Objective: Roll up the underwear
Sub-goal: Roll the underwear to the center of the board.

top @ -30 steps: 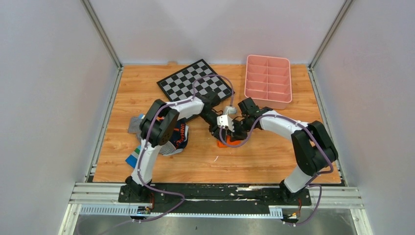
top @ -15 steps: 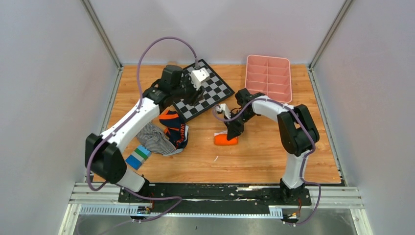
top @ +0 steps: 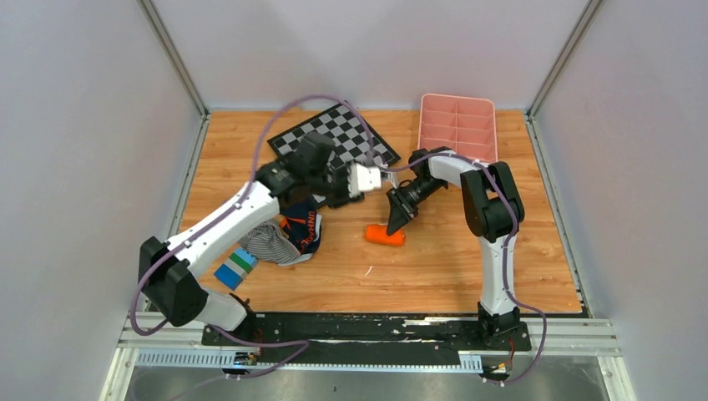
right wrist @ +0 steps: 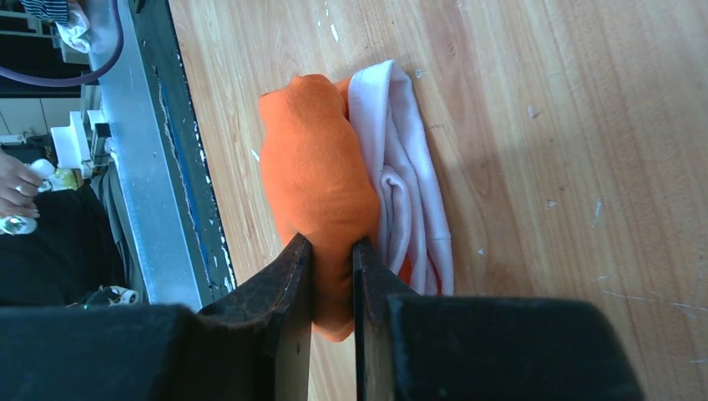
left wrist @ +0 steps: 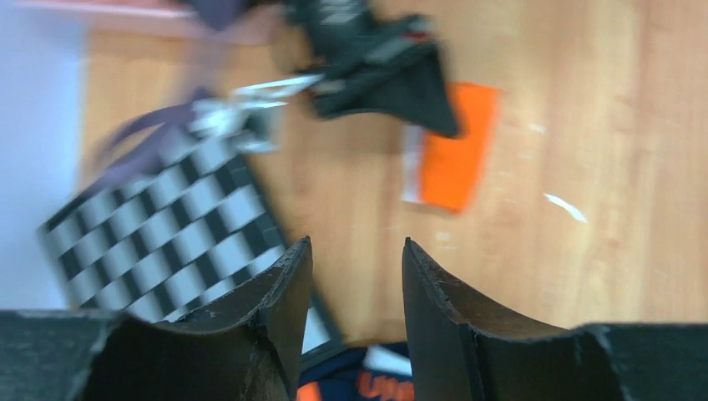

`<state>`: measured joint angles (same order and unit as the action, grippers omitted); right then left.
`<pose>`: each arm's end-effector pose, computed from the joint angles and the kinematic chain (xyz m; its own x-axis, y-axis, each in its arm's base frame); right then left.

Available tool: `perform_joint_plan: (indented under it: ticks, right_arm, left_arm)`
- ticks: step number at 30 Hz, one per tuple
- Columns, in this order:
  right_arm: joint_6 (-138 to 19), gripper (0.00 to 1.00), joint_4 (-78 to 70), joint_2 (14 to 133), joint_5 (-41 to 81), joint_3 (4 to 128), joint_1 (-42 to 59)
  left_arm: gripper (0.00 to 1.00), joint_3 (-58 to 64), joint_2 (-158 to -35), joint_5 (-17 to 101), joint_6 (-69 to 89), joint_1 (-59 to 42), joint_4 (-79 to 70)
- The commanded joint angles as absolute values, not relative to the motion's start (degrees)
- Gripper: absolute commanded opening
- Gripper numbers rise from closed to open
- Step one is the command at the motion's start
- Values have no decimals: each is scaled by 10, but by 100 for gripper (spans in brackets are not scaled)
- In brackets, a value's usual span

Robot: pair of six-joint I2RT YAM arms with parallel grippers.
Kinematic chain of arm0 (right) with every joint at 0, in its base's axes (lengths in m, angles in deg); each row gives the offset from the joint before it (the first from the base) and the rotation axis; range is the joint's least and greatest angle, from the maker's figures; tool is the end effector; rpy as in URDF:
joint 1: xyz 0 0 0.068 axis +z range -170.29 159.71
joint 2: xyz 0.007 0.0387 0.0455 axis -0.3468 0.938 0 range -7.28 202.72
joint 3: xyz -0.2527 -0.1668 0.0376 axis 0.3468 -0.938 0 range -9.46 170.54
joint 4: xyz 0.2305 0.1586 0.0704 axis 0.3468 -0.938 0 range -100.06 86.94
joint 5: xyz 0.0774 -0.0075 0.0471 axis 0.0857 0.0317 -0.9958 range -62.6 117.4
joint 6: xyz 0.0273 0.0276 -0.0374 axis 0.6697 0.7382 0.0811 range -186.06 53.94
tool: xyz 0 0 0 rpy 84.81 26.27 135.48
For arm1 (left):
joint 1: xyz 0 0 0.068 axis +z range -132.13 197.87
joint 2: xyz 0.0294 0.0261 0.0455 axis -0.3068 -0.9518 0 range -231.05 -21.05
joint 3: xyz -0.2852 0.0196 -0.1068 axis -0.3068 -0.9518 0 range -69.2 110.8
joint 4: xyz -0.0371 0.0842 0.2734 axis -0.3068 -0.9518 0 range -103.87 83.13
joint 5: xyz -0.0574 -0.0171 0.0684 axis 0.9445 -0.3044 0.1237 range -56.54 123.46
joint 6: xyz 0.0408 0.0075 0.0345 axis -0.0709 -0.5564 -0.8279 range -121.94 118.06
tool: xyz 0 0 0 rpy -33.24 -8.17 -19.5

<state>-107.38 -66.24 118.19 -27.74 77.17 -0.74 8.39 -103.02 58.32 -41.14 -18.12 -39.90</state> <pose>0.3894 0.1693 0.1385 -0.6722 -0.6392 -0.3736 -0.6314 0.2313 0.7402 0.2665 -0.2122 0.3822 0.1267 0.6168 -0.7769 0.9333 0.1912 0.3039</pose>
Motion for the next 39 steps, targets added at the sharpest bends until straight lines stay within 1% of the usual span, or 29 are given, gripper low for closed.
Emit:
perform_joint_plan:
  ticks: [1, 8, 12, 17, 23, 26, 28, 29, 30, 32, 34, 35, 37, 39]
  right_arm:
    - [-1092, 0, -635, 1239, -147, 749, 5]
    - [-1089, 0, -637, 1242, -146, 751, 4]
    - [-1089, 0, -636, 1241, -146, 749, 5]
    - [-1090, 0, -638, 1243, -147, 752, 4]
    - [-1093, 0, -643, 1246, -148, 755, 5]
    - [-1093, 0, -644, 1246, -149, 755, 5]
    - [-1094, 0, -645, 1245, -149, 754, 5]
    - [-1094, 0, -645, 1245, -149, 754, 5]
    - [-1096, 1, -646, 1244, -150, 754, 5]
    - [-1101, 6, -652, 1241, -152, 754, 5]
    - [-1101, 14, -654, 1229, -148, 751, 3]
    - [-1097, 19, -663, 1222, -145, 755, 2]
    - [-1112, 35, -706, 1202, -161, 776, -4]
    - [-1125, 46, -746, 1168, -172, 803, -17]
  left_arm:
    - [51, 9, -1031, 571, -481, -281, -434]
    - [53, -45, -1124, 466, -491, -356, -281]
    - [54, -62, -1169, 445, -520, -373, -236]
    - [54, -91, -1194, 412, -526, -381, -166]
    - [54, -96, -1238, 398, -531, -382, -166]
    - [45, -106, -1251, 373, -519, -383, -146]
    - [32, -107, -1258, 357, -506, -383, -140]
    - [22, -106, -1260, 356, -501, -384, -147]
    - [15, -104, -1261, 360, -497, -384, -153]
    - [5, -96, -1260, 378, -490, -384, -187]
    - [0, -80, -1262, 413, -483, -384, -235]
    - [0, -64, -1266, 429, -481, -384, -267]
    - [0, -47, -1273, 458, -474, -384, -315]
    - [0, -38, -1279, 478, -463, -384, -345]
